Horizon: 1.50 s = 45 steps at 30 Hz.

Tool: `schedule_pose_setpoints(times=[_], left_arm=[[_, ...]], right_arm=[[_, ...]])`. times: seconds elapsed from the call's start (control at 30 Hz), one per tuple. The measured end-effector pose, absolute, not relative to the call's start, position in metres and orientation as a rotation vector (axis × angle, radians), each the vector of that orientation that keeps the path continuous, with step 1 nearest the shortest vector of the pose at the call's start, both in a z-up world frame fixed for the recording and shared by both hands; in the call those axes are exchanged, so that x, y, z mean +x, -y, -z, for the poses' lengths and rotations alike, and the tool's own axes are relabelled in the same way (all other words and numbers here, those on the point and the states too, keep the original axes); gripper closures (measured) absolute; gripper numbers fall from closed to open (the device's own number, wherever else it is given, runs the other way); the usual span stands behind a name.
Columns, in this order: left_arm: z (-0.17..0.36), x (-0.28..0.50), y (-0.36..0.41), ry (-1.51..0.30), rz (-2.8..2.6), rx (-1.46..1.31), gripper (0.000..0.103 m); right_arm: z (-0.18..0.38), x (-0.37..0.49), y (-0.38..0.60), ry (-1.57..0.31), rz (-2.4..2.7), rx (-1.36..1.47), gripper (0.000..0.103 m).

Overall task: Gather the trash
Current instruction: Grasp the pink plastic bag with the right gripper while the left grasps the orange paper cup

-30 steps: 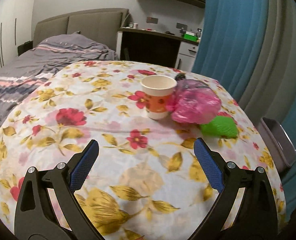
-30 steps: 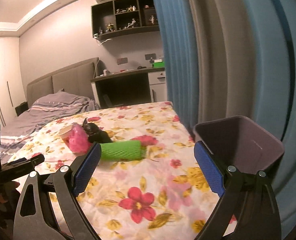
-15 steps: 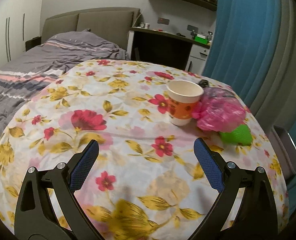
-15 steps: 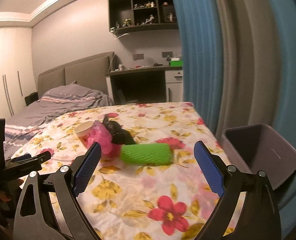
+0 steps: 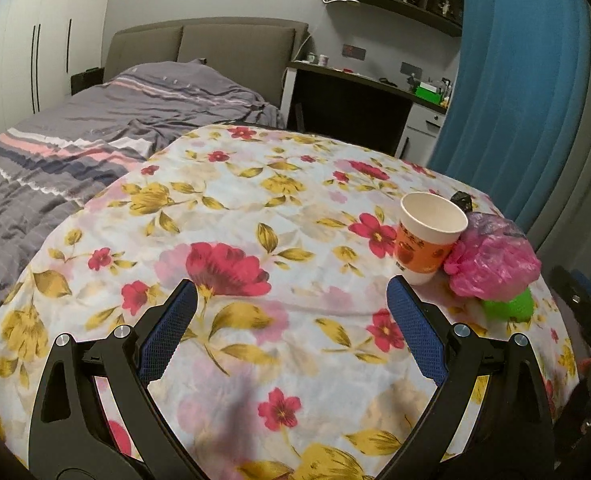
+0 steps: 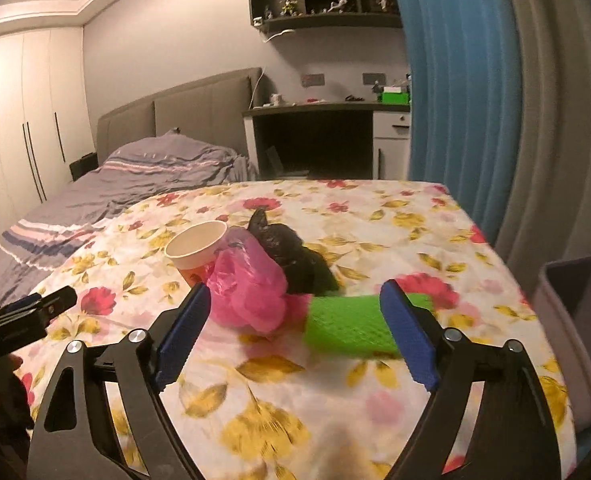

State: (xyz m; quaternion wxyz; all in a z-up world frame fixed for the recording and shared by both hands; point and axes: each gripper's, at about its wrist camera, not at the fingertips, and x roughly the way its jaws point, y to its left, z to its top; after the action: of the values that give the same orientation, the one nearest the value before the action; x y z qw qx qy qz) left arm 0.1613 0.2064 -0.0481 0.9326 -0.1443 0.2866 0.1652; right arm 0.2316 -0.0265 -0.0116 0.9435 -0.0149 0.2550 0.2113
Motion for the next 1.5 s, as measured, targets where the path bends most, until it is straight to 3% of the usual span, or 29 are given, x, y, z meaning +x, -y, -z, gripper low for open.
schedule_pose_setpoints(times=[0.13, 0.3, 0.5, 1.33, 1.5], left_arm=[[0.047, 0.170, -0.205, -0.580, -0.290, -0.286, 0.009], [0.047, 0.183, -0.199, -0.581, -0.236, -0.280, 0.009], [0.053, 0.197, -0.185, -0.597, -0.183, -0.259, 0.009], [0.075, 0.304, -0.130, -0.660, -0.095, -0.171, 0.009], [0.079, 0.311, -0.130, -0.676, -0.069, -0.190, 0.029]], right_arm=[[0.018, 0.246, 0.011, -0.549, -0.471, -0.039, 0.042], [0.029, 0.254, -0.001, -0.592, -0.507, -0.058, 0.074], [0.030, 0.246, 0.008, -0.593, -0.537, -0.040, 0.094], [0.003, 0.204, 0.123, -0.501, -0.434, 0.152, 0.095], [0.002, 0.200, 0.127, -0.496, -0.435, 0.166, 0.095]])
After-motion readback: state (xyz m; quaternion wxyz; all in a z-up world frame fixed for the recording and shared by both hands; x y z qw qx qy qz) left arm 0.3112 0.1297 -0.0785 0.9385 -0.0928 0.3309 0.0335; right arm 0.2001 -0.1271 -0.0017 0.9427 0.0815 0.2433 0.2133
